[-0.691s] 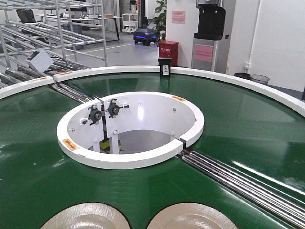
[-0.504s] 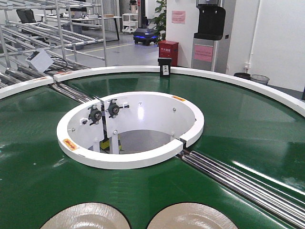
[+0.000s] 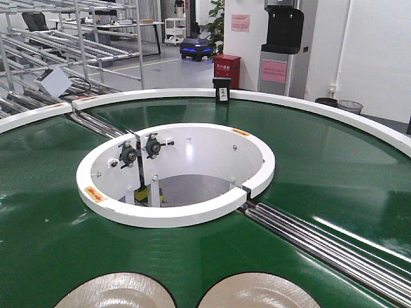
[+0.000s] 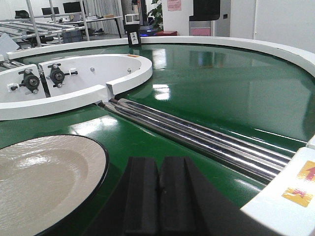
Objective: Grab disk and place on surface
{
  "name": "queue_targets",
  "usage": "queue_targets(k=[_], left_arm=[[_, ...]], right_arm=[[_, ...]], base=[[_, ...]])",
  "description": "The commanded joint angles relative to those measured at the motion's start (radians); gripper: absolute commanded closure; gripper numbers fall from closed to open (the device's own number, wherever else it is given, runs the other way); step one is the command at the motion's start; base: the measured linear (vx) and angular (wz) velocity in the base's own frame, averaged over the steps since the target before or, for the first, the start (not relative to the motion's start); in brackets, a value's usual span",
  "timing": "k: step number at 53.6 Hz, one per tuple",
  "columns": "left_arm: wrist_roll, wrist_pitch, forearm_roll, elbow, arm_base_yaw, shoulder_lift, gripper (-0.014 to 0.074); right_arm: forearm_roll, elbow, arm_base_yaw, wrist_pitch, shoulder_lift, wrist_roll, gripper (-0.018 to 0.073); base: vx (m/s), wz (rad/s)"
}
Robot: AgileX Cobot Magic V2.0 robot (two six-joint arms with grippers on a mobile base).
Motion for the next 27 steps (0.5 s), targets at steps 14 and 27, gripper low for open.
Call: queue_targets(k=[14, 27], left_arm=[[-0.011, -0.161, -0.006, -0.029, -0.003, -0.013, 0.0603], [-0.011, -0.166, -0.006, -0.184, -0.003, -0.012, 0.0603]], right_arm=[[-0.016, 0.008, -0.003, -0.135, 0.000, -0.003, 0.0567], [0.002, -0.082, -0.005, -0.309, 0.001, -0.002, 0.0567]], base=[[0.00, 0.00], [0.00, 0.00]])
